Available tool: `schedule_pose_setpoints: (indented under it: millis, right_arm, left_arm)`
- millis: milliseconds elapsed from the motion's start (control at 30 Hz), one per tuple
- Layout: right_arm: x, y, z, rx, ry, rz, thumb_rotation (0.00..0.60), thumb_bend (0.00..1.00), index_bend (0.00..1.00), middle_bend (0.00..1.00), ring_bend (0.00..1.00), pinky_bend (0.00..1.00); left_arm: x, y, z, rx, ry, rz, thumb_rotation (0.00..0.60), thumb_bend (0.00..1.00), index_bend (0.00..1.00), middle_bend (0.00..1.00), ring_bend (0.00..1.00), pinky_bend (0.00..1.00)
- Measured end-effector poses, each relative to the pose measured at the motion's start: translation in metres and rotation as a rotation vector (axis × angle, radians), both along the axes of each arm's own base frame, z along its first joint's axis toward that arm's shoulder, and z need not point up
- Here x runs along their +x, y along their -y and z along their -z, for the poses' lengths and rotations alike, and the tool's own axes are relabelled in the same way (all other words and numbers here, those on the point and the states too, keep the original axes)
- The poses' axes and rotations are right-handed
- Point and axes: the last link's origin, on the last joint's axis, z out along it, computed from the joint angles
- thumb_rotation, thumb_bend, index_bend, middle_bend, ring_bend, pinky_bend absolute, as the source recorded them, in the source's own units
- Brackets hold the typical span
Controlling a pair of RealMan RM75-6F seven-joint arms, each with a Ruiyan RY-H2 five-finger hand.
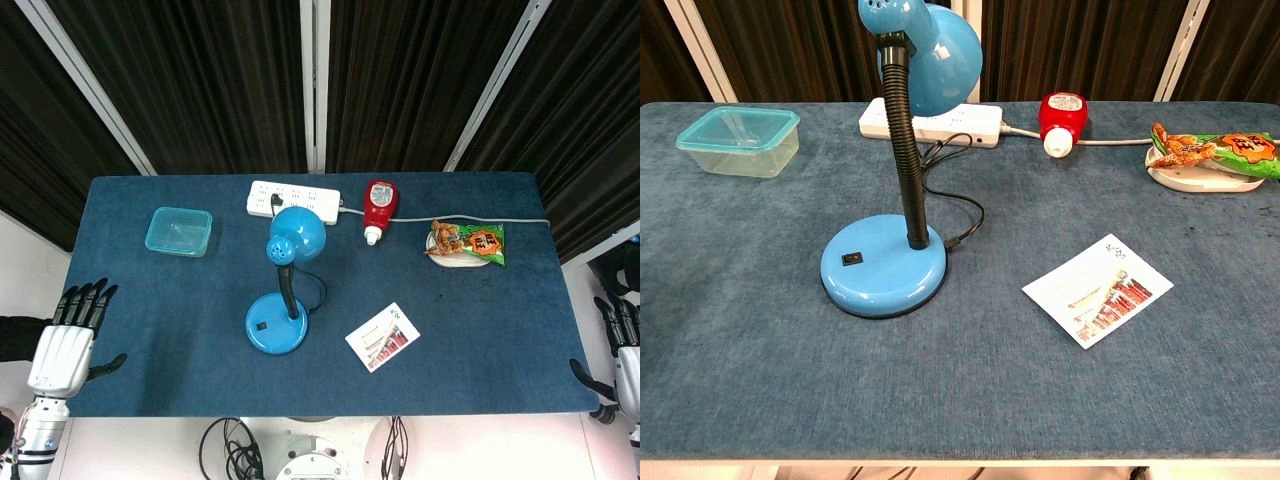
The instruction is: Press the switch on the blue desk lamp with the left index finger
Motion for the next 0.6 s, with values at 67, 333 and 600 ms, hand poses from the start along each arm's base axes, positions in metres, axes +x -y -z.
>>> schedule_pose_setpoints:
  millis: [67, 333, 600]
  right_arm:
    - [0.0, 0.0, 0.0, 0.004, -0.001, 0.004, 0.6, 0.16, 0.0, 0.0, 0.0, 0.0]
    - [0.0, 0.0, 0.0, 0.012, 0.0, 0.01, 0.6, 0.16, 0.0, 0.0, 0.0, 0.0]
    - [0.001, 0.001, 0.0, 0.011, 0.004, 0.006, 0.6, 0.16, 0.0, 0.0, 0.0, 0.0]
  left_arm:
    - [0.0, 0.0, 0.0, 0.001, -0.001, 0.001, 0.6, 0.0, 0.0, 0.0, 0.0, 0.0]
    - [0.001, 0.002, 0.002, -0.014, -0.004, 0.007, 0.6, 0.0, 0.0, 0.0, 0.0, 0.0]
    - [0.01, 0.002, 0.011, -0.055, 0.052, 0.108, 0.6, 0.09, 0.0, 0.31, 0.41, 0.55]
